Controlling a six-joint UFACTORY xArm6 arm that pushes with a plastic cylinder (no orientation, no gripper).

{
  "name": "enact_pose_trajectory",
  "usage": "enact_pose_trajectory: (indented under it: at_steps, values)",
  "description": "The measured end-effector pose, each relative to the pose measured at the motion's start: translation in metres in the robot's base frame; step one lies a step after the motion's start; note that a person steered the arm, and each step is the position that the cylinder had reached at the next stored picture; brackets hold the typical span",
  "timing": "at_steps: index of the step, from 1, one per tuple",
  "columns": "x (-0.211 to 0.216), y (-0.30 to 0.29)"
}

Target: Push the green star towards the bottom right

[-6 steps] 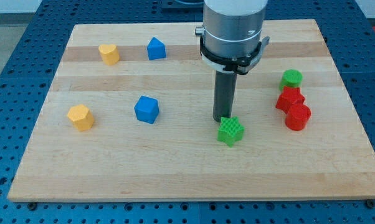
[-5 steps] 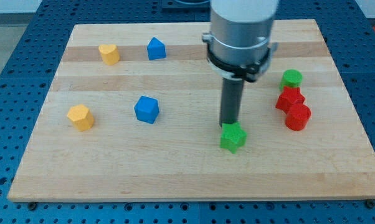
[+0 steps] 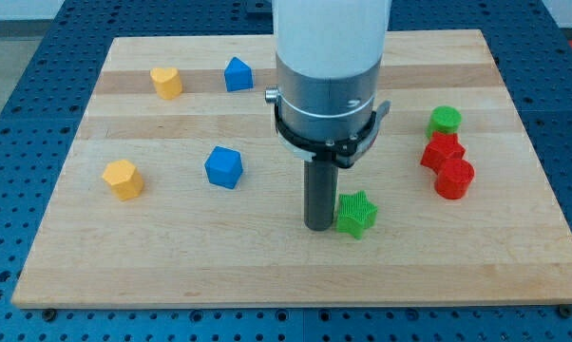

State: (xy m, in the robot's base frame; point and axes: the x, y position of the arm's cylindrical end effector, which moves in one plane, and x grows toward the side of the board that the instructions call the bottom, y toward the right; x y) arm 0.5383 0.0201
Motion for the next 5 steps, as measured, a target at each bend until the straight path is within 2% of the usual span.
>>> enact_pose_trajectory:
  at_steps: [2, 5]
  values:
    - [-0.014, 0.011]
    - [-0.020, 0.074]
